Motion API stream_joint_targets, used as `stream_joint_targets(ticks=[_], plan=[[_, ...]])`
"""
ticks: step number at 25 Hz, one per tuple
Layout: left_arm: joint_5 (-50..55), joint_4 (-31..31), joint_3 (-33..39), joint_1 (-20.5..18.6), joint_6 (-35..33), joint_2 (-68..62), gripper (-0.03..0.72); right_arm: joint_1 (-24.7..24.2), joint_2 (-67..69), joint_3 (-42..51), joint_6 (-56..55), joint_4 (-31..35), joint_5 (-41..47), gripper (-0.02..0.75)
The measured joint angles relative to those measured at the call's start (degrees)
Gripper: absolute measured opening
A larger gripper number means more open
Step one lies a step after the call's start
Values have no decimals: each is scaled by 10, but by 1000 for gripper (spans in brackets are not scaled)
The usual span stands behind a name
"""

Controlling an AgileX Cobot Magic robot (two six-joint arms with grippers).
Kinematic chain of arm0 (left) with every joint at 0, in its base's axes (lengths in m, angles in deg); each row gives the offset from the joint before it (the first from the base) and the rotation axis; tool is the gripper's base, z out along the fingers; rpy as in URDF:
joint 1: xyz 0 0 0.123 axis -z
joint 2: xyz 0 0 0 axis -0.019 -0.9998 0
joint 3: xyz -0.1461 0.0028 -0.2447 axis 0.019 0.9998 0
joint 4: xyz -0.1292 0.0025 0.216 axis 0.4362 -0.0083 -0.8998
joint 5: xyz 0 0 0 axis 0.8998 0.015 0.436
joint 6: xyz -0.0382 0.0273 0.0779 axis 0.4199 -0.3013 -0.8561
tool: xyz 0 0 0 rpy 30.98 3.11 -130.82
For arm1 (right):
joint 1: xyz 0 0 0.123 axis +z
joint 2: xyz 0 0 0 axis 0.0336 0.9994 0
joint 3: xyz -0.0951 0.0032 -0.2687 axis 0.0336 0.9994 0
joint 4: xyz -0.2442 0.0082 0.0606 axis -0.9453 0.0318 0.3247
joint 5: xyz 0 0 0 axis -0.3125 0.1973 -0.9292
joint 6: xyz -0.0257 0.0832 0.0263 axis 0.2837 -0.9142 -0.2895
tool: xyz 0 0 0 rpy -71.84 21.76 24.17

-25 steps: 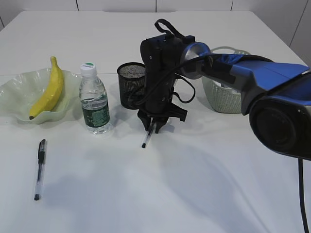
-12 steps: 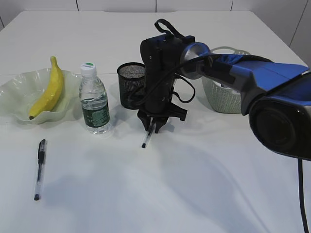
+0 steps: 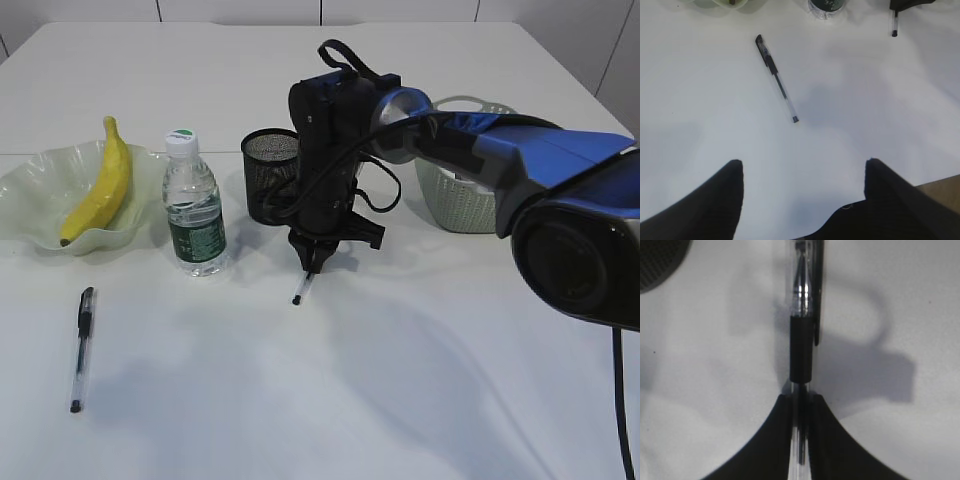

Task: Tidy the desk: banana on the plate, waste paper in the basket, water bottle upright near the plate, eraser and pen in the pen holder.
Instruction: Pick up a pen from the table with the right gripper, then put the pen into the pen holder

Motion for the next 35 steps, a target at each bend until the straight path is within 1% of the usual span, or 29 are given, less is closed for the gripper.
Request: stream_joint_targets(ticks=[4, 10, 13, 20, 29, 35], plan=[[0, 0, 0, 0, 0, 0, 540, 0, 0, 0, 7, 0, 0, 42], [0, 0, 0, 0, 0, 0, 540, 0, 0, 0, 58, -1, 0, 42], [0, 0, 0, 0, 0, 0, 540, 0, -1, 0, 83, -13, 0, 42], [-7, 0, 0, 0, 0, 0, 540, 0, -25, 0, 161, -55, 0, 41], [-15, 0, 0, 0, 0, 0, 536, 0, -61, 0, 281, -60, 1, 41], [-15, 0, 0, 0, 0, 0, 536, 0, -87, 0, 325, -65, 4, 41]])
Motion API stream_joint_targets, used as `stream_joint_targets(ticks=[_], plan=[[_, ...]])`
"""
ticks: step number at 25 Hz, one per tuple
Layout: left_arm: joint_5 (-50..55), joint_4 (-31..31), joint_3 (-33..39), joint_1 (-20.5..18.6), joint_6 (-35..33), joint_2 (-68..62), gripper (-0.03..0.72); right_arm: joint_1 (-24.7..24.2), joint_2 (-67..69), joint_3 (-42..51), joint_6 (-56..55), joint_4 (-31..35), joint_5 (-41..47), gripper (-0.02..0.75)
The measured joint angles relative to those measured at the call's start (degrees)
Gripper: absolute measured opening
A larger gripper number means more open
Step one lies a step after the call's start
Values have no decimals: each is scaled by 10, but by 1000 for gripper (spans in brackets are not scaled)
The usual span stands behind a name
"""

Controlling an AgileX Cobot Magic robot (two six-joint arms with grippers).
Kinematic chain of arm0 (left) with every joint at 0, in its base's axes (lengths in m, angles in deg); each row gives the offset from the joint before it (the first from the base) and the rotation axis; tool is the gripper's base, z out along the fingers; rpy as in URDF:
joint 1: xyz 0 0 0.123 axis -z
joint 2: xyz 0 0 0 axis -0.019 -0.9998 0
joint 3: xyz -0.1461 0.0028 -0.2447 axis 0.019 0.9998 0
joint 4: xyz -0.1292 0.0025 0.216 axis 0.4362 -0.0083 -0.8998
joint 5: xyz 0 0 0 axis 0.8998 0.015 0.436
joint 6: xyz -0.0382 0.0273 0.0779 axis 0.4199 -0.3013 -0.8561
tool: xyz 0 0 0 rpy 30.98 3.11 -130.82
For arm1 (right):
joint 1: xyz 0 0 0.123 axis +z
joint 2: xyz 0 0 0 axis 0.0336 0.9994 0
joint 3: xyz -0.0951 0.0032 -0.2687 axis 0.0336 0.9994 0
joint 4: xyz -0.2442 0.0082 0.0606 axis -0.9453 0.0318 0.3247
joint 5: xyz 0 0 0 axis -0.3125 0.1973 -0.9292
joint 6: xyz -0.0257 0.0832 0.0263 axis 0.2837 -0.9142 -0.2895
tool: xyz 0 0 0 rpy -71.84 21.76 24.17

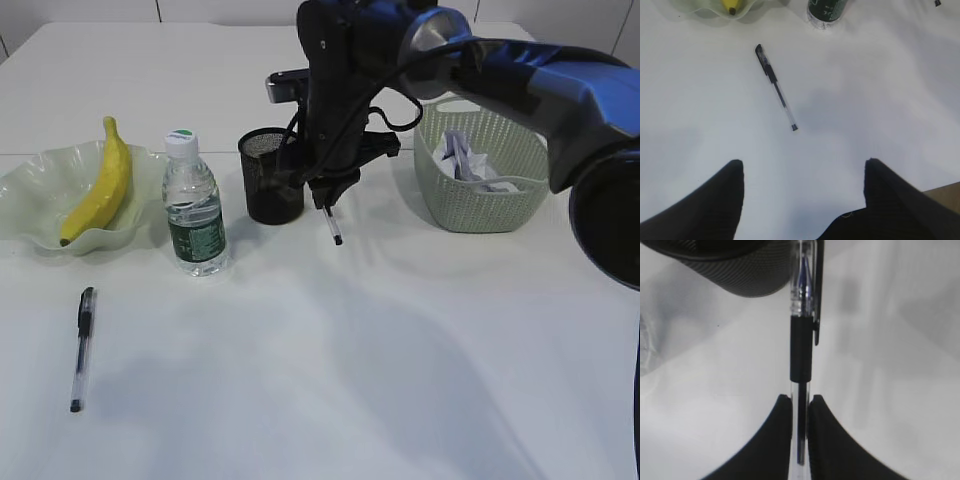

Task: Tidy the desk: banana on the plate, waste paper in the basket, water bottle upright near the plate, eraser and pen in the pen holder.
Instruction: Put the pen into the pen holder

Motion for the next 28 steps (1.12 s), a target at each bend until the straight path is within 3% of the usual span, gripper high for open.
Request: stream_joint_targets(ticks=[8, 24, 28], plan=[[-1, 0, 0, 0, 0, 0, 535, 1, -34, 0, 24, 0, -46, 41], [-1, 0, 0, 0, 0, 0, 533, 4, -75, 4, 44, 17, -25, 41], [-1, 0, 0, 0, 0, 0, 533, 17, -79, 4, 51, 22, -66, 41]])
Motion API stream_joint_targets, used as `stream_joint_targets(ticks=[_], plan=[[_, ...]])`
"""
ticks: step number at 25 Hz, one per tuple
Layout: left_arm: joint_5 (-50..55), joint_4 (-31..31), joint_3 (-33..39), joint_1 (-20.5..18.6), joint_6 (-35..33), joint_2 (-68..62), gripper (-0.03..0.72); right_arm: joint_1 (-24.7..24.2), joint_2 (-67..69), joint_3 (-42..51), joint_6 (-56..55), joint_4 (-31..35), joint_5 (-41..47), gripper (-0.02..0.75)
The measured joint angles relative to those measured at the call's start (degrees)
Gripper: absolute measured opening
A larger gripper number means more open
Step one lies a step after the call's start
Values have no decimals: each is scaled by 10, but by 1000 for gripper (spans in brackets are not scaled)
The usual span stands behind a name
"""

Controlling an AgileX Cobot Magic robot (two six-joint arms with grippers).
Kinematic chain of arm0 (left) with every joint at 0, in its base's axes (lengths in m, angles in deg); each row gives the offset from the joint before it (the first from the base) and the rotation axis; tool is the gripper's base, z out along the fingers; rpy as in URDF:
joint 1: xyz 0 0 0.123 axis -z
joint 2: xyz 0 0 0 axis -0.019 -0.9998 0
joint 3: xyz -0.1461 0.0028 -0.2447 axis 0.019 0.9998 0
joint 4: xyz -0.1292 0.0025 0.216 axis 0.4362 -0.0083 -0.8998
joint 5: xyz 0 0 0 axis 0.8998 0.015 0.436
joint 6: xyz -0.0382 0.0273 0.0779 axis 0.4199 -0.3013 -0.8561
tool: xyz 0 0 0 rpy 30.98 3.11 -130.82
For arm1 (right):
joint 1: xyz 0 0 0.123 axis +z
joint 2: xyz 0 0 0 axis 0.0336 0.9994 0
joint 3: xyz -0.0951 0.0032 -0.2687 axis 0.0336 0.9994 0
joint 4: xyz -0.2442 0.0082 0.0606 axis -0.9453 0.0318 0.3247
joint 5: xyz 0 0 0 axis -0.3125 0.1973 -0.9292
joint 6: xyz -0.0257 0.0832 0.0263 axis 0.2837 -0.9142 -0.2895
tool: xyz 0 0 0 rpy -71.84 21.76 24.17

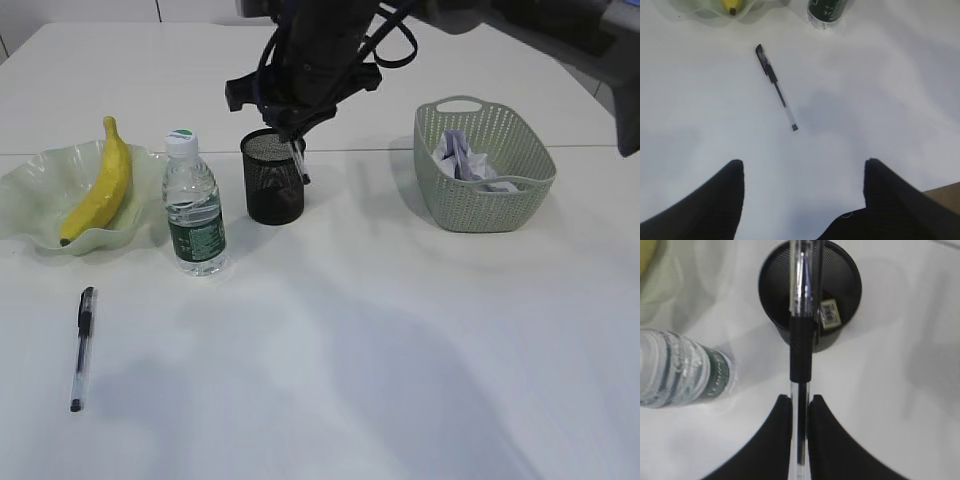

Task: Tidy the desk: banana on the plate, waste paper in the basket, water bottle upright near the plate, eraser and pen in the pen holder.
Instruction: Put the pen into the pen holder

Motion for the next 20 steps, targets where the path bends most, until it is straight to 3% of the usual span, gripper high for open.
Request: stream_joint_targets(ticks=[14, 20], plan=[[0, 0, 0, 0, 0, 0, 529, 8, -1, 6, 21, 2, -171, 41], [0, 1, 0, 0, 0, 0, 527, 9, -17, 7, 41, 2, -179, 41]])
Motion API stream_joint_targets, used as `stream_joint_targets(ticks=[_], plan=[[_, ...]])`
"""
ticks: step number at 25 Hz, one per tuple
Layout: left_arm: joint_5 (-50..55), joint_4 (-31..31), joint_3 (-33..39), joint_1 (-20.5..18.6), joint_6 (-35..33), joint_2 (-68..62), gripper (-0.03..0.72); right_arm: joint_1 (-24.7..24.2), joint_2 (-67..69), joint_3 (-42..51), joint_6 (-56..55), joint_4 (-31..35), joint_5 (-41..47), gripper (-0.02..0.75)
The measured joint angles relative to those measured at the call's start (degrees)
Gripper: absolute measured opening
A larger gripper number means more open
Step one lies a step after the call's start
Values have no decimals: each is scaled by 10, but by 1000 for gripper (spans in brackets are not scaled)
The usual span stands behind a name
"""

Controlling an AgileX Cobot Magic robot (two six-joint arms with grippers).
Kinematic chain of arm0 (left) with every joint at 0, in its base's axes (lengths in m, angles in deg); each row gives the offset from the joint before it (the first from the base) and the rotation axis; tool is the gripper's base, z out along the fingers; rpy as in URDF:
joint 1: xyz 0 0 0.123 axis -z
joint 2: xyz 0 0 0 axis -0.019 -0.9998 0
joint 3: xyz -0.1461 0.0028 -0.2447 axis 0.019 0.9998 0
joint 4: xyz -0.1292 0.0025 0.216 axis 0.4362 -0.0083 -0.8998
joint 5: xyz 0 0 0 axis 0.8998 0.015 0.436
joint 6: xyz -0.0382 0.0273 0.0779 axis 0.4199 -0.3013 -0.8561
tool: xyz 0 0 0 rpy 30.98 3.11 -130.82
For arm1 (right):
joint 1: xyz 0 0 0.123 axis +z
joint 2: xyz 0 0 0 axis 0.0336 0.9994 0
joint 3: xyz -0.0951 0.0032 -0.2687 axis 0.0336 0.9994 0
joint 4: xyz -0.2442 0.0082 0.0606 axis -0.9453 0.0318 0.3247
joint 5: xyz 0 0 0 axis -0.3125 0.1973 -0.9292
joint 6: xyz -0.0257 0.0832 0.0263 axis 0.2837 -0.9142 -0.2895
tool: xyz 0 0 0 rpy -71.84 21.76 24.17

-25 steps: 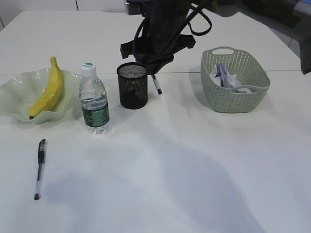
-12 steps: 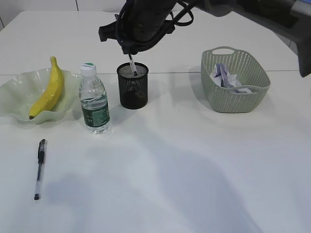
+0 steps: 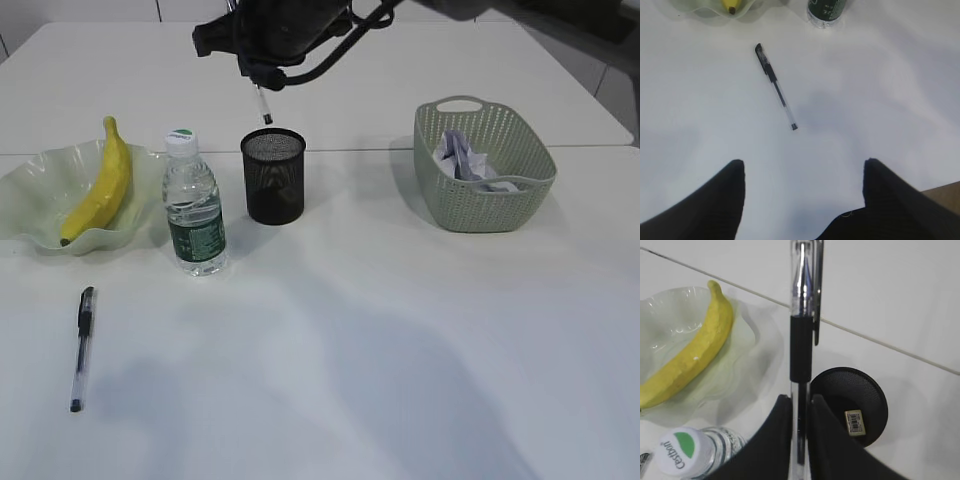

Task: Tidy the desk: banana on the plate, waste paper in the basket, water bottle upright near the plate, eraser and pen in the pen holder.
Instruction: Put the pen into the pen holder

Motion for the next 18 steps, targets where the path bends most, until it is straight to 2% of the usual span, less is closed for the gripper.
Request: stream_joint_targets(ticks=[5, 9, 14, 18], plan=[[0, 0, 0, 0, 0, 0, 524, -2, -47, 15, 26, 0, 25, 41], [0, 0, 0, 0, 0, 0, 521, -7, -104, 74, 40, -1, 30, 41], [0, 1, 0, 0, 0, 0, 519, -8, -200, 199, 48, -13, 20, 41], [0, 1, 0, 0, 0, 0, 518, -8, -270, 317, 49, -15, -70, 41]])
